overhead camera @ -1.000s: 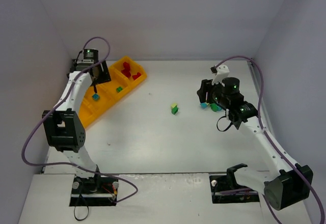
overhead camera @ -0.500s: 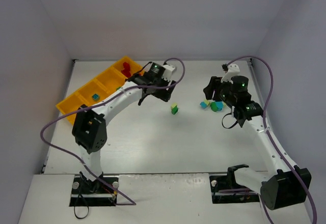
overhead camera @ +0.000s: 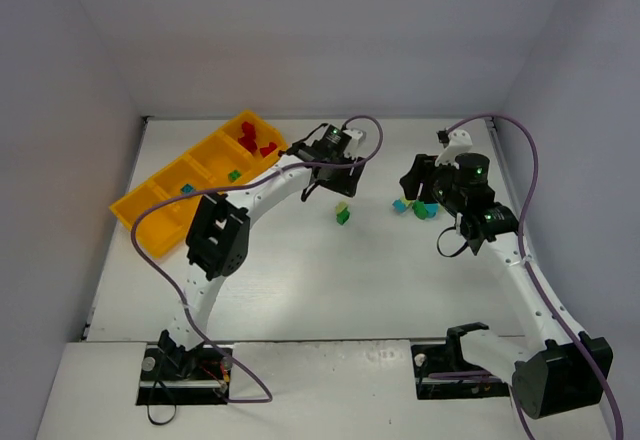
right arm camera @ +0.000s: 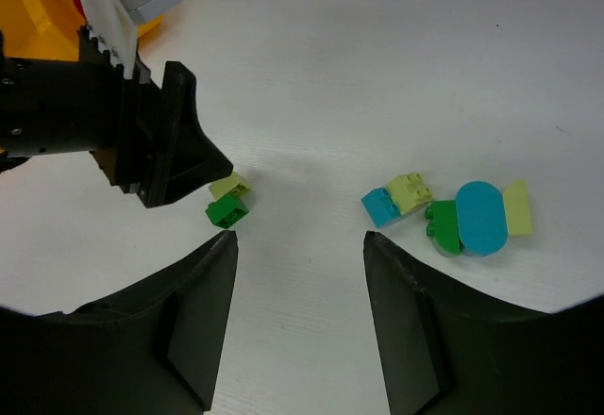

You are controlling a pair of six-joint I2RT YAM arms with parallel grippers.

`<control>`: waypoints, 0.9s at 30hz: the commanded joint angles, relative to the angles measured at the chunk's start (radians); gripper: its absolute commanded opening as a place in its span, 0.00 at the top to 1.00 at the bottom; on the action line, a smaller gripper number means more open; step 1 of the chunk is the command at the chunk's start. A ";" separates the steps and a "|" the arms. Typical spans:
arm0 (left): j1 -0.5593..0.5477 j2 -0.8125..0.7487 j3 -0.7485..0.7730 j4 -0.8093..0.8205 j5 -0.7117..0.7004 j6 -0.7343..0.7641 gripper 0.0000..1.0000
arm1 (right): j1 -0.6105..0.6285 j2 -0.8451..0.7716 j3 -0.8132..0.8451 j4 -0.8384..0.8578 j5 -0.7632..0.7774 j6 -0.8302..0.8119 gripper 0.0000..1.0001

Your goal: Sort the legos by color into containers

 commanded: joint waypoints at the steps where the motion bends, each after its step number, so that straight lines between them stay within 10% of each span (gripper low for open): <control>1: -0.007 0.026 0.093 -0.024 0.003 -0.036 0.42 | -0.006 -0.010 0.007 0.047 -0.010 0.006 0.47; 27: -0.024 0.146 0.176 -0.082 -0.019 -0.018 0.59 | -0.008 -0.003 -0.020 0.047 -0.033 0.030 0.48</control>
